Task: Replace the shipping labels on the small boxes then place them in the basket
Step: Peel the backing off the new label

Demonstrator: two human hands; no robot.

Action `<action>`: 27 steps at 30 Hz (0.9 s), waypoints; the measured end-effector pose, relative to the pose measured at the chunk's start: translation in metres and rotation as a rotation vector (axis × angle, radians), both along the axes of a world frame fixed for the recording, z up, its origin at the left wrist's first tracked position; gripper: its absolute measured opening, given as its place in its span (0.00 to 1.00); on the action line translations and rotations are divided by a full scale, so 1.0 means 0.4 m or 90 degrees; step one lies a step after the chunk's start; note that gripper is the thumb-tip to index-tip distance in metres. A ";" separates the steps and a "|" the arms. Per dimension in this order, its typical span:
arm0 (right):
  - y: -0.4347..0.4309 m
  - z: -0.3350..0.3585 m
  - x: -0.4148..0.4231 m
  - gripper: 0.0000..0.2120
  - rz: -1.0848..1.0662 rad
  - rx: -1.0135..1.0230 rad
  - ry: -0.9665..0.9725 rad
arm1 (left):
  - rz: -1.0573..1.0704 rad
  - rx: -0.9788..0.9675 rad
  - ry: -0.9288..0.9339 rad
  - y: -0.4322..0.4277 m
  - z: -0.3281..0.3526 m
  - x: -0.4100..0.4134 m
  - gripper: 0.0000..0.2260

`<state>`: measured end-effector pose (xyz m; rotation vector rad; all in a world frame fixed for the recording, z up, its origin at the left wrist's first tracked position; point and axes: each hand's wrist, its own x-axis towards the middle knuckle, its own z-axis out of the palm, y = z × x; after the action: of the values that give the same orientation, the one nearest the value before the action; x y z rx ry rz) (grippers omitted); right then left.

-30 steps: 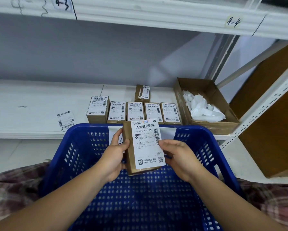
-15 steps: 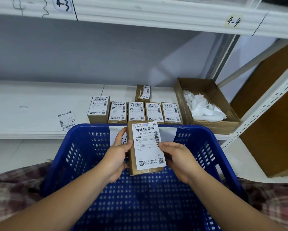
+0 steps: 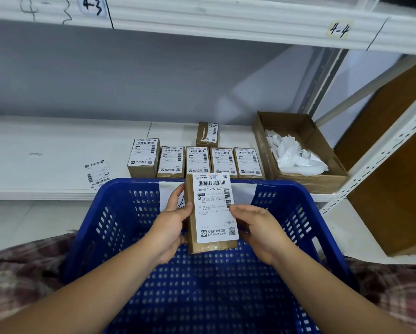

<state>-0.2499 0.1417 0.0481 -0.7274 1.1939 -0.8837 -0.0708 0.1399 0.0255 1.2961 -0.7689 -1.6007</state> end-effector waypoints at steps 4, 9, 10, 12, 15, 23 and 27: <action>-0.002 -0.006 0.000 0.09 0.006 0.002 0.010 | -0.011 -0.002 -0.009 0.002 -0.001 -0.001 0.17; -0.004 -0.014 -0.002 0.10 0.020 0.005 0.035 | -0.013 0.002 -0.016 0.004 0.000 0.000 0.18; -0.005 -0.015 -0.002 0.10 0.021 0.007 0.035 | -0.012 0.004 -0.017 0.004 0.000 0.000 0.18; -0.006 -0.017 -0.003 0.10 0.022 0.006 0.033 | -0.011 0.005 -0.021 0.005 0.001 0.000 0.17; -0.005 -0.019 -0.003 0.10 0.022 0.003 0.032 | -0.006 0.009 -0.023 0.006 0.002 -0.001 0.17; -0.010 -0.020 -0.005 0.10 0.014 0.011 0.039 | -0.008 0.010 0.001 0.015 0.012 -0.008 0.18; -0.011 -0.021 -0.006 0.10 0.009 0.010 0.041 | -0.019 0.002 0.002 0.020 0.018 -0.014 0.14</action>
<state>-0.2524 0.1373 0.0399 -0.7545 1.2497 -0.8435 -0.0764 0.1480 0.0329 1.2896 -0.7876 -1.6273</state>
